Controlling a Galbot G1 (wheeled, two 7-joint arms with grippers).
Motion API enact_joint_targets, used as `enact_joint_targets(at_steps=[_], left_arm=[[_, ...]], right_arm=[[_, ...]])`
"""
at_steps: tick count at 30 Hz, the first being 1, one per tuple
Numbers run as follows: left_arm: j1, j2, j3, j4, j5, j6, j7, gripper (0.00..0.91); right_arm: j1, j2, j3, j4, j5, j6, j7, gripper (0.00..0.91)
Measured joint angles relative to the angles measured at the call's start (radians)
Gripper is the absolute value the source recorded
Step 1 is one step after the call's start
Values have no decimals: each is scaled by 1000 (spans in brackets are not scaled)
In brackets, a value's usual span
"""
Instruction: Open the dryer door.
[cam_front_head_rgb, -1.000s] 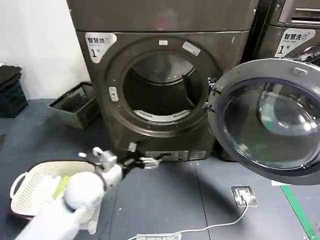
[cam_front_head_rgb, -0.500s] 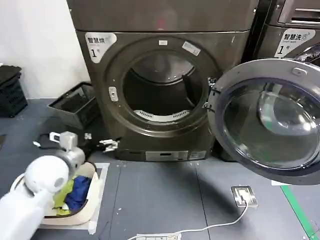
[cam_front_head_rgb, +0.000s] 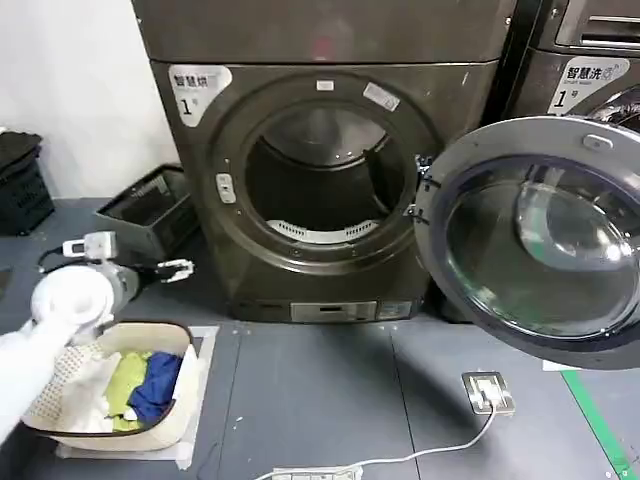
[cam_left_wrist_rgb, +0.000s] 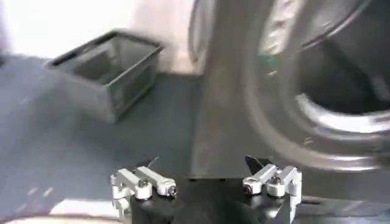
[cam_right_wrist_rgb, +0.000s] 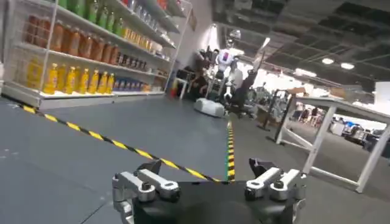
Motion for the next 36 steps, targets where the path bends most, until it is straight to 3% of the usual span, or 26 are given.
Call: enact_joint_targets(at_steps=[9,21,26,36], left_arm=[[73,184,16,4,-73,0,-40,907],[307,443,-20,-51,-192,0,-48,907],[401,494,-28,-67,-191,0,-47,907],[446,510,-28,-79,-376,0,-46,907]], right_arm=[[-4,0,-22,-14,2,5,2,907],[13,0,-69,-26,4,50,20,907],[17,0,-86,-36,4,79,21,907],[22,0,-100,-43,3,115,12,907]])
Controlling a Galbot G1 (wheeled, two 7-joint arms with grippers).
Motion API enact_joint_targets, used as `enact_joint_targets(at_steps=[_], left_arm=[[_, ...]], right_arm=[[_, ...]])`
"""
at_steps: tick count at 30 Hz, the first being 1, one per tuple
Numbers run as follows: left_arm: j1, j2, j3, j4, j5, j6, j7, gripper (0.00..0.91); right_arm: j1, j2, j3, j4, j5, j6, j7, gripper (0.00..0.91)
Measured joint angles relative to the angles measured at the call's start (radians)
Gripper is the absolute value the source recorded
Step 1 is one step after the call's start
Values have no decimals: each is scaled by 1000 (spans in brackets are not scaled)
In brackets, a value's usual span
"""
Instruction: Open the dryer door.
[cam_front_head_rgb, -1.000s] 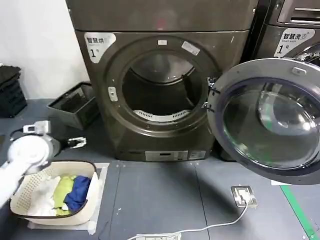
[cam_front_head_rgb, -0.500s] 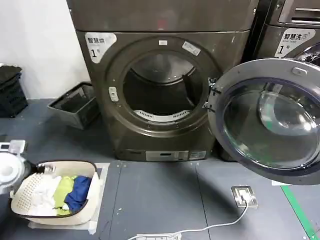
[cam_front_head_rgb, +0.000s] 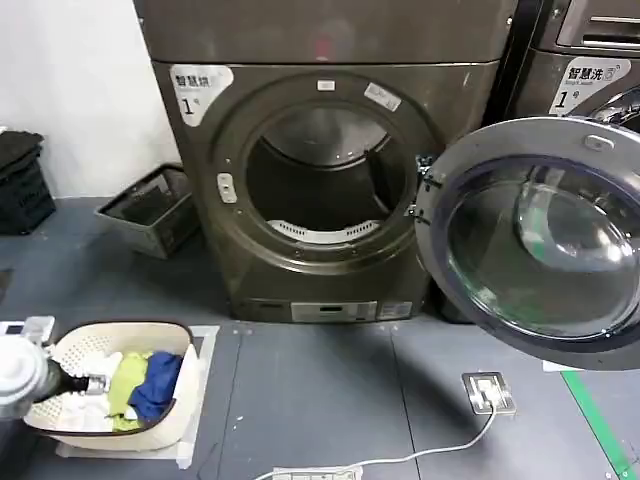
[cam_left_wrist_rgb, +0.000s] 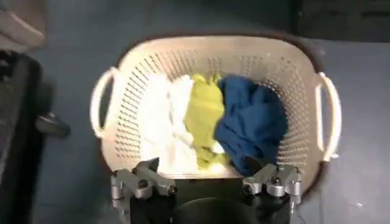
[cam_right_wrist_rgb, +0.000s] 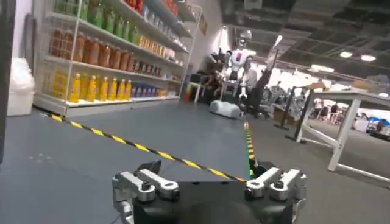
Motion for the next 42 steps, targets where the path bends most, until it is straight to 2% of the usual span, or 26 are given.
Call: enact_joint_targets(at_steps=[13,31,42], left_arm=[[-12,-32,6,21,-144,0,-7,907],[-29,-48,10,40,-134,0,-8,907],[-52,-56,26,46,-117,0,-6,907]], right_arm=[[-7,-1,4,7,0,10,-12,907],[-8,-1,11,6,2,20,-24,907],[-9,-2,11,-9,11,44,-32,907]])
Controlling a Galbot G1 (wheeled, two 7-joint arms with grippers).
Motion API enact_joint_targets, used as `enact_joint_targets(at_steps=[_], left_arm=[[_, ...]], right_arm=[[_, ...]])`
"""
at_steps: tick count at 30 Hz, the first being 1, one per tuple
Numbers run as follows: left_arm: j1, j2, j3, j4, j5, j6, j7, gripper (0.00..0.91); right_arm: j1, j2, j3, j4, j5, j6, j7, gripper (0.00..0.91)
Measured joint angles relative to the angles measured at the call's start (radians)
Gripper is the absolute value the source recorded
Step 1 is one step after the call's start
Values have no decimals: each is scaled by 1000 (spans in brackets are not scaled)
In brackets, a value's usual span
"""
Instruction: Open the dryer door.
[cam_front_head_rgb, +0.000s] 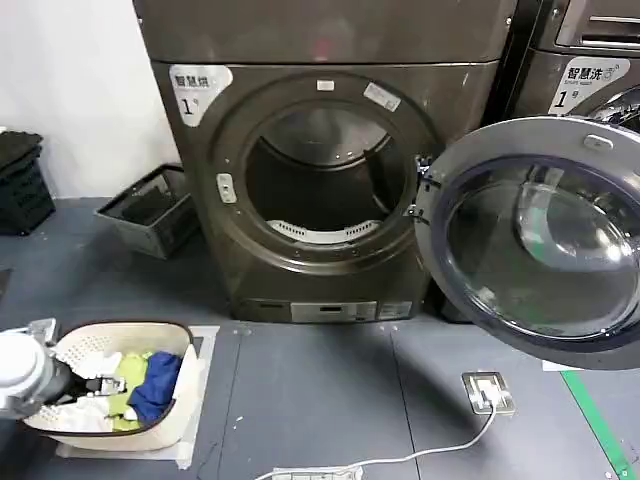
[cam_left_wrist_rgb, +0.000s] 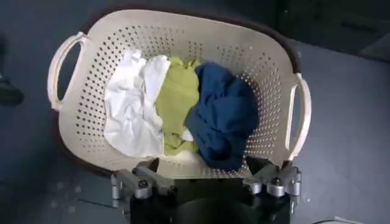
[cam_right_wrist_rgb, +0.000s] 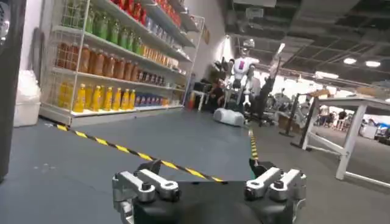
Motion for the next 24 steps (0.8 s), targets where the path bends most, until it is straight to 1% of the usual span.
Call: enact_joint_targets(at_steps=[17,24], left_arm=[[-8,-4,5,2,-2,0,2,907],[-19,-14,6,14,-2,0,3,907]], right_arm=[[3,2,8,-2,0,2,-4,907],[4,2,18,1,2,-8,3,907]])
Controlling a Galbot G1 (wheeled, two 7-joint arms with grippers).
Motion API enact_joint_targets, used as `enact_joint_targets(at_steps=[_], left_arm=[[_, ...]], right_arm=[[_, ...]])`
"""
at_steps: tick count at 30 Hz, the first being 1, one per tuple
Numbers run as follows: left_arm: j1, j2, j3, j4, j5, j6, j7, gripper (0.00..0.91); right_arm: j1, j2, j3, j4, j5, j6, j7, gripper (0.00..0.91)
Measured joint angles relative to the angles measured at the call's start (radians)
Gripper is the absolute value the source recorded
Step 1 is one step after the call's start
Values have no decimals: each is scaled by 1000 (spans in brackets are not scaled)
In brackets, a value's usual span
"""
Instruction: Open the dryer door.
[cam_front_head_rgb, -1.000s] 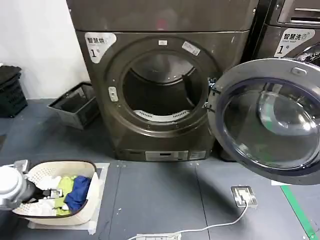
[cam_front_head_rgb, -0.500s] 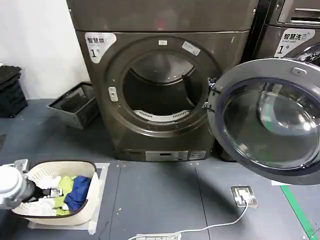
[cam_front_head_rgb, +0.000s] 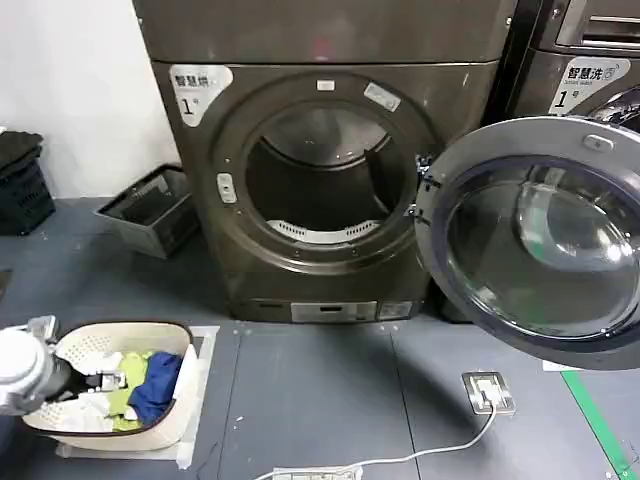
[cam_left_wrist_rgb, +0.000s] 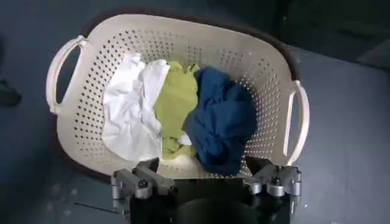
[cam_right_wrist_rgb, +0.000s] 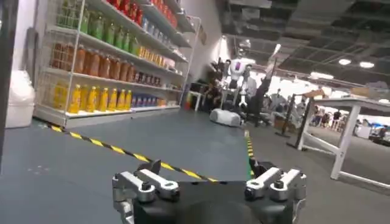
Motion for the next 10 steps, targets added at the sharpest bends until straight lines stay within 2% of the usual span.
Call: enact_joint_targets(at_steps=[10], left_arm=[[-3,-8,3,5,9,0,1,907]], right_arm=[[7,0,21,3,25,5,83,907]])
